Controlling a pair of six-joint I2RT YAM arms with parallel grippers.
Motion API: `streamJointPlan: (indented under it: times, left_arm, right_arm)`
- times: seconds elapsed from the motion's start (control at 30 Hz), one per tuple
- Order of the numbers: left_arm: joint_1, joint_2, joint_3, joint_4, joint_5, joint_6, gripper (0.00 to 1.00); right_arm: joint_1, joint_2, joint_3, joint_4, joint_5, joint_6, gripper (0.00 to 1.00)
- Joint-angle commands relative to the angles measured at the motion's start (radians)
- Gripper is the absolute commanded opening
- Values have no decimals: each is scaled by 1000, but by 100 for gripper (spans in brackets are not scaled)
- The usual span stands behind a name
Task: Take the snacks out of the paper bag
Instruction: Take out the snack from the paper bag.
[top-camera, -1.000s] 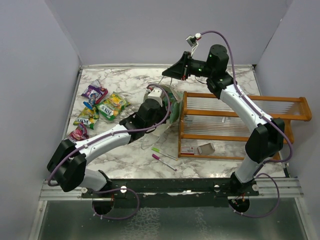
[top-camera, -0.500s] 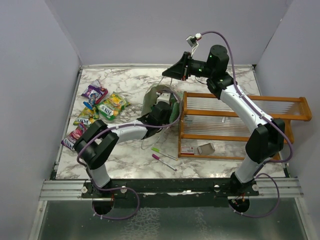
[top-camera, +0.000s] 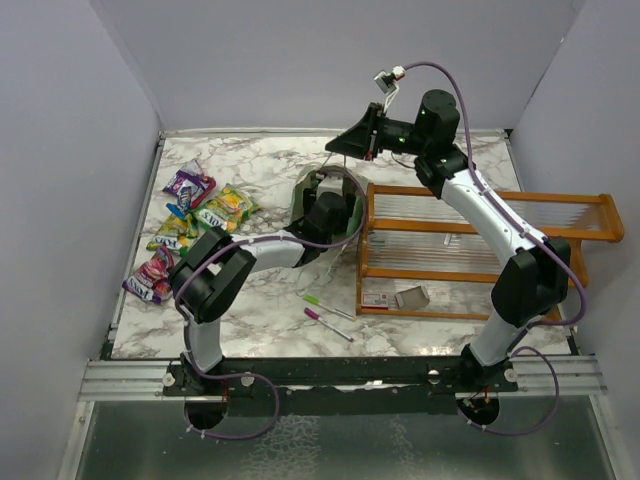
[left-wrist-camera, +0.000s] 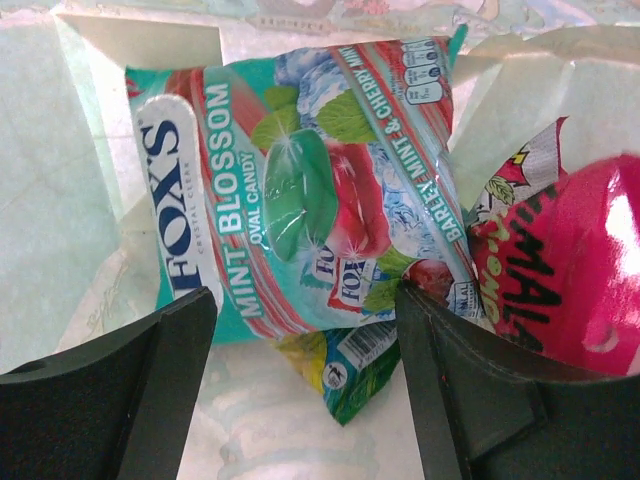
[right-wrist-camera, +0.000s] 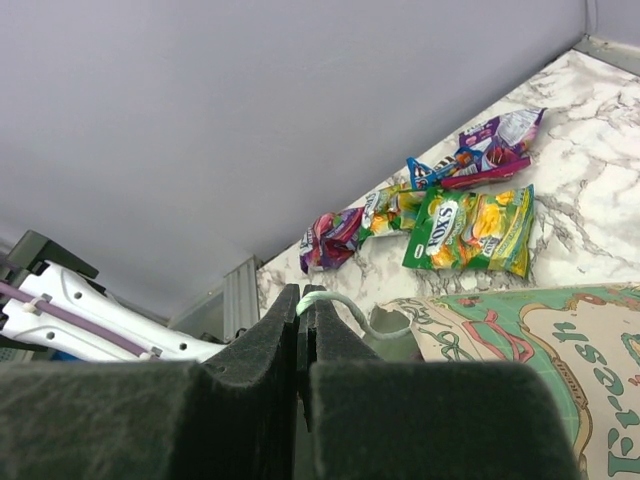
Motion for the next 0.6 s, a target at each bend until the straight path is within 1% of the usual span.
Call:
streamJointPlan:
  times: [0.0,0.07,0.2,0.27,0.3,0.33,0.37,0.4,0.57]
  left_arm:
    - [8,51,26,150,-50,52,78]
    - [19,91,56,151,-75,63,80]
    - [53,181,135,79,-80,42,83]
    - [69,208,154,68,-59,44,82]
    - [76,216,159,66,-50,46,79]
    - [82,218,161,62,-38,51,74]
    - [89,214,160,57,-23,50,65]
    - [94,207,155,59,-5,53,59]
    - [105,162,117,114,13,112,27]
  right_arm:
    - [3,-54,-11,35,-31,15,1]
    - [3,-59,-15,35,-31,16,1]
    - [3,-69,-19,27,-29,12,1]
    - [4,-75,-20,19,-23,5,1]
    - [4,-77,-21,17,-20,2,1]
    - [3,-77,-21,15,-20,1,1]
    - [3,-77,-19,13,-21,0,1]
    - [4,-77,-19,12,-22,-1,1]
    - [3,-68,-18,18,-27,6,1]
